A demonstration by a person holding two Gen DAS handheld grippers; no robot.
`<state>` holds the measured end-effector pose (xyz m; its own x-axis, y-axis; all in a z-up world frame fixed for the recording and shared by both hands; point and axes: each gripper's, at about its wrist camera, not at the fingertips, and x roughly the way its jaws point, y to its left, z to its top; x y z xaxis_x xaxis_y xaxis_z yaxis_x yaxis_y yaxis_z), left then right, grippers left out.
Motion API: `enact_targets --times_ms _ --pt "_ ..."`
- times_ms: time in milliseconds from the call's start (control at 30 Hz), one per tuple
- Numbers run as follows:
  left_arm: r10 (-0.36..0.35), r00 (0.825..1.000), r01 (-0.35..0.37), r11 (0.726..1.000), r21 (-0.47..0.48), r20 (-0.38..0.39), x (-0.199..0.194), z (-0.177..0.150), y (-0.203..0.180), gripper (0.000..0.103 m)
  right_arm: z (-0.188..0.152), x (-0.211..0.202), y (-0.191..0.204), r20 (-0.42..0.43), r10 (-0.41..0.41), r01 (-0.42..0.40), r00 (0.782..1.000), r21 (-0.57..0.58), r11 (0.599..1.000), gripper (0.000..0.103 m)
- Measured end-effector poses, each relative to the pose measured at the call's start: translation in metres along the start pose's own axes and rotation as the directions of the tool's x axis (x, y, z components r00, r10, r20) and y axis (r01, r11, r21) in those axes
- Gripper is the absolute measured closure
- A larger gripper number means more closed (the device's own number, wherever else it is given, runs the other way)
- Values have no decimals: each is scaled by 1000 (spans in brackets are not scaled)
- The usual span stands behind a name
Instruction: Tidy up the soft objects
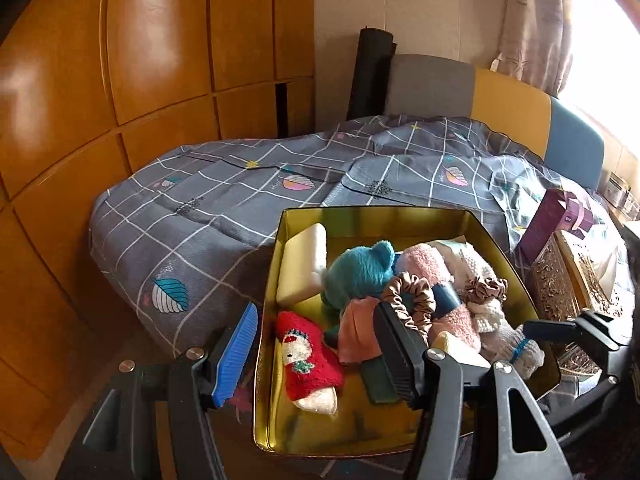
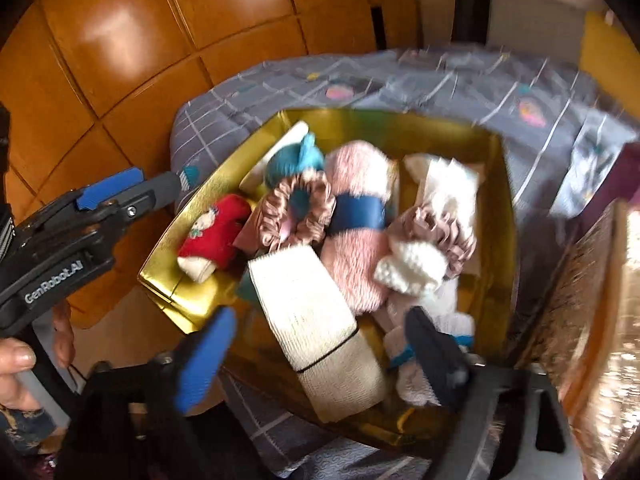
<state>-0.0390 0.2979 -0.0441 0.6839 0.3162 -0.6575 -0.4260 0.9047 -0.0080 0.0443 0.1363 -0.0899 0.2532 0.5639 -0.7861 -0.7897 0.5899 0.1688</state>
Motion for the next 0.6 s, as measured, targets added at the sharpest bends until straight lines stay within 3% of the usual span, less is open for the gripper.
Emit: enact_targets --times_ms 167,367,600 --pt "13 999 -13 1000 -10 39 -11 1 -3 42 -4 -19 11 94 -121 125 988 -34 992 0" --pt "32 997 -32 999 -4 71 -21 2 -13 42 -10 -41 14 201 -268 270 942 14 963 0" --pt "50 996 -51 999 7 78 -26 1 -28 35 -16 -61 4 218 -332 320 918 91 943 0"
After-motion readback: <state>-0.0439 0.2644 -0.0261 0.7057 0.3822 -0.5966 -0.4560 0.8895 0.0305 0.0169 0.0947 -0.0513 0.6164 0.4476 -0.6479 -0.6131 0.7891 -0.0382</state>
